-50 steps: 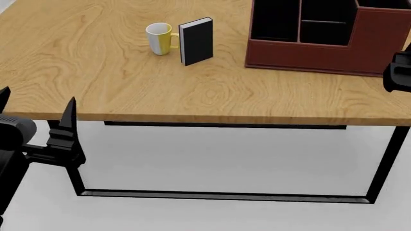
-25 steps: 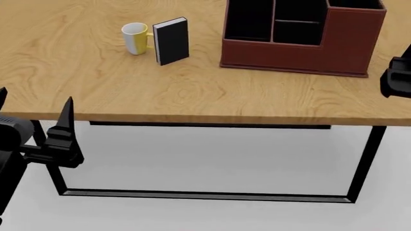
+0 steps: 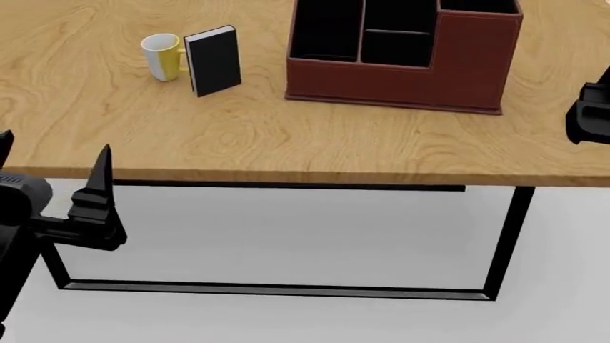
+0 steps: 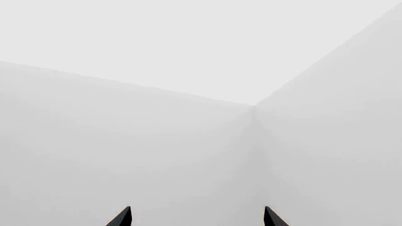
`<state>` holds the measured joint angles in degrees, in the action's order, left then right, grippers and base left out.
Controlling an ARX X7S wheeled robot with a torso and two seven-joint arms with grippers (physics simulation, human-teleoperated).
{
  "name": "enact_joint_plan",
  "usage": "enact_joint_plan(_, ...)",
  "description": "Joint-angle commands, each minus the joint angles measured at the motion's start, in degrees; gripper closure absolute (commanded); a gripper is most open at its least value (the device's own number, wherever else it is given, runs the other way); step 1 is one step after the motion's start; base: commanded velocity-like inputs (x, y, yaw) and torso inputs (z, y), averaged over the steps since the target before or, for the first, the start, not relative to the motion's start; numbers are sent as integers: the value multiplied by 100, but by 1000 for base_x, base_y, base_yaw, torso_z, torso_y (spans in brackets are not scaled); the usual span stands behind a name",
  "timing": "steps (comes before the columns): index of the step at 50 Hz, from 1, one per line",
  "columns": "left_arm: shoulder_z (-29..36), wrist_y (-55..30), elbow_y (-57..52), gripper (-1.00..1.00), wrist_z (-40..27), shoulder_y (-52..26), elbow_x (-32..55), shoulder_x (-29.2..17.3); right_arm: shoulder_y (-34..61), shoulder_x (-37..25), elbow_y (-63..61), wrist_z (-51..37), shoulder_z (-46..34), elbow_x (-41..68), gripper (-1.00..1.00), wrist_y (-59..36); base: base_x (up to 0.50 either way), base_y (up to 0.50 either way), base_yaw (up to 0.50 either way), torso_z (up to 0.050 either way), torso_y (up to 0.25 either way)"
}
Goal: Pick up the book and place it in the back compartment of the caddy.
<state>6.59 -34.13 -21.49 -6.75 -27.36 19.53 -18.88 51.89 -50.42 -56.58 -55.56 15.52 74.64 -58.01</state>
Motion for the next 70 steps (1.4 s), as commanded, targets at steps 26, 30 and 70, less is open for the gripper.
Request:
enact_joint_plan(26, -2, 52, 11, -100, -45, -4, 58, -56, 128, -130, -5, -203, -117, 202, -100, 107, 101, 0, 0, 0, 0)
enact_joint_plan(30, 17, 36, 0, -100, -49, -22, 65, -59, 133, -152, -4, -216, -123, 221, -100, 114, 217, 0, 0, 0, 0)
enact_joint_plan(70, -16, 90, 19, -100, -91, -32, 189, -90, 254, -250, 17, -305, -322, 280, -100, 183, 280, -44, 0, 0, 0)
